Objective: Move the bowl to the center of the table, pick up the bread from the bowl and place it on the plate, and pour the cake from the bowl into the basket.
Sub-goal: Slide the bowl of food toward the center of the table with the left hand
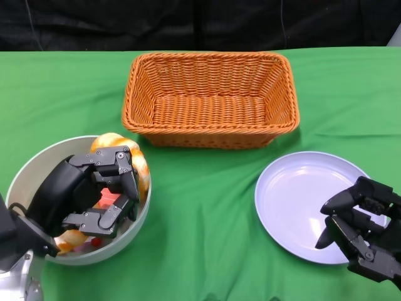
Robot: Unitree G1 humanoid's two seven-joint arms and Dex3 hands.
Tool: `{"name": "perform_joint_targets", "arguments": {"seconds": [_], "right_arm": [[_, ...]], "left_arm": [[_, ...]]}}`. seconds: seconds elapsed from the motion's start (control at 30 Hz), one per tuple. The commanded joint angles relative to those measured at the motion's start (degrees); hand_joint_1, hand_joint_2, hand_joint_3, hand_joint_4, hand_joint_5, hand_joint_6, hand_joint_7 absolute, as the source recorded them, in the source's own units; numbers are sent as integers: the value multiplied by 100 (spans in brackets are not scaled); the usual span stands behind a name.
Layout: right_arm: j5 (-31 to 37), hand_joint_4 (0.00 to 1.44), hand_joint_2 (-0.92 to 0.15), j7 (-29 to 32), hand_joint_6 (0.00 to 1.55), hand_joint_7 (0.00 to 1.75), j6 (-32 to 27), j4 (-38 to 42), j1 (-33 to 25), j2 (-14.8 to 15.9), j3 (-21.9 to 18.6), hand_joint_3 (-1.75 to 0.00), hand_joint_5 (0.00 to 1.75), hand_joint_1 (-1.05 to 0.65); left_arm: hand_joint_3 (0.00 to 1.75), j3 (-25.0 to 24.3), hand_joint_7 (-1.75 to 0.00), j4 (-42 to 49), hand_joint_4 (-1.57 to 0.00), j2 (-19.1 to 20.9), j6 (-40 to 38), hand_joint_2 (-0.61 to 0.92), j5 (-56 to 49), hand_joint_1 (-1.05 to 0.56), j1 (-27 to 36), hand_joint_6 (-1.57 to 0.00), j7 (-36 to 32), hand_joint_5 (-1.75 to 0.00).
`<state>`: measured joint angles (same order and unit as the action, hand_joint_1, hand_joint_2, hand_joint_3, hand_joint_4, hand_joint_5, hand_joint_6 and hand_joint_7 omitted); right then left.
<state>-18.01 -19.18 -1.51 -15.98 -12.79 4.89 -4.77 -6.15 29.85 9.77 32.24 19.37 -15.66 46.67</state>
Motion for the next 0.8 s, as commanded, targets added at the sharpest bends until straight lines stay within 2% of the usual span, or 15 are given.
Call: {"name": "perform_joint_targets", "arguments": {"seconds": [0.03,0.57,0.8], "right_arm": [[-88,74,-66,-12,79,105,43,23,14,26,-42,-73,143,-12],[-3,74,-63,-69,79,107,288,212,59,46,-61,-76,144,-14],[95,74,-64,-16,79,108,396,258,95,0,6,-78,144,-14]], "left_arm": [[131,-16,-146,92,-79,69,79,49,-36,1,14,-75,4,-175],[131,-123,-146,219,-79,57,181,50,90,0,-85,-76,19,-175],[113,-462,-138,-322,-77,216,-342,60,675,-2,-132,-77,60,-174]]}}
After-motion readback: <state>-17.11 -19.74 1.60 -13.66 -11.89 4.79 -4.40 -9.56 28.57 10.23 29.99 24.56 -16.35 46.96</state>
